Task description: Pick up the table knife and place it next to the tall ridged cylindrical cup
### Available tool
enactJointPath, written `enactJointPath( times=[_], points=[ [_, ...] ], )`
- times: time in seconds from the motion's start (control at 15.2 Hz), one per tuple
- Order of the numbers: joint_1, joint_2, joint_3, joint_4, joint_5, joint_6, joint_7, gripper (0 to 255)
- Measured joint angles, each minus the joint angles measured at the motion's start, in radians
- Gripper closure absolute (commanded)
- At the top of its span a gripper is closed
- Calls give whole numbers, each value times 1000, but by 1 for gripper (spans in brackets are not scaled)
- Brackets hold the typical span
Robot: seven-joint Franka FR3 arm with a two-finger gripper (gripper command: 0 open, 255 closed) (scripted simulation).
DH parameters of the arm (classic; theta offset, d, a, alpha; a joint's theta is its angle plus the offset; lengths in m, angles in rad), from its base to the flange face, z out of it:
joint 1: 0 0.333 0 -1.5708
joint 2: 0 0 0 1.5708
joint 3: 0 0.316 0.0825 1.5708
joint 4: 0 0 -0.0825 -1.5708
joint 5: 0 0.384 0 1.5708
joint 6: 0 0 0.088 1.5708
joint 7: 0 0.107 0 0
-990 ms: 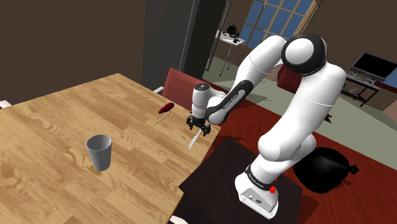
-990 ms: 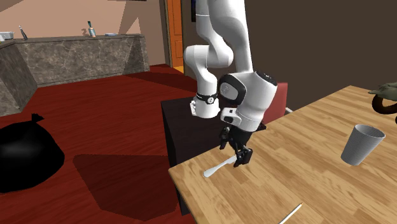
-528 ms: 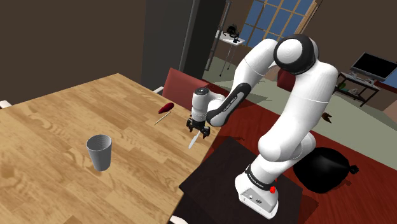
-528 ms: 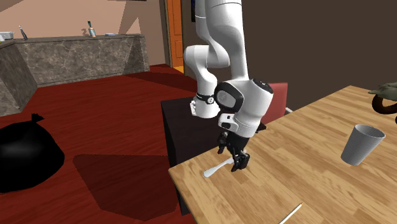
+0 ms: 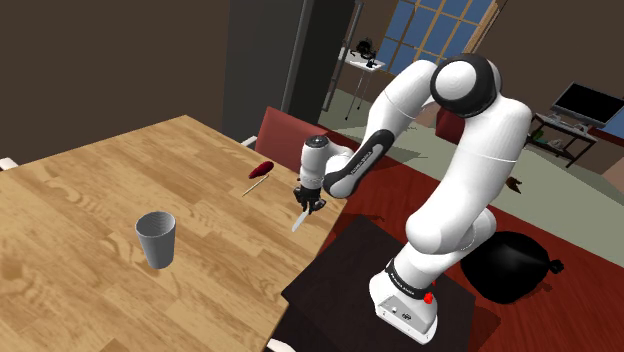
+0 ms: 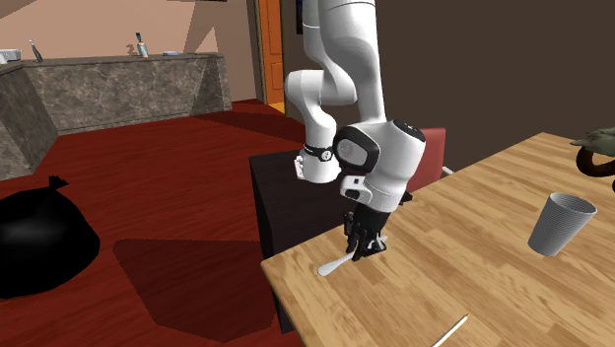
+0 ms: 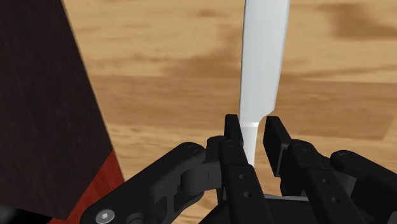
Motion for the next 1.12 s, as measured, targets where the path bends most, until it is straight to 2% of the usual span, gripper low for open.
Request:
enactJointPath(
  times=[0.4, 0.59, 1.12],
  points=[
    [4, 0, 1, 3, -4, -11, 7, 255],
    [-15, -35, 21, -22, 50, -32, -42, 255],
    [-49, -175, 89, -56, 247, -99, -206, 255]
  ],
)
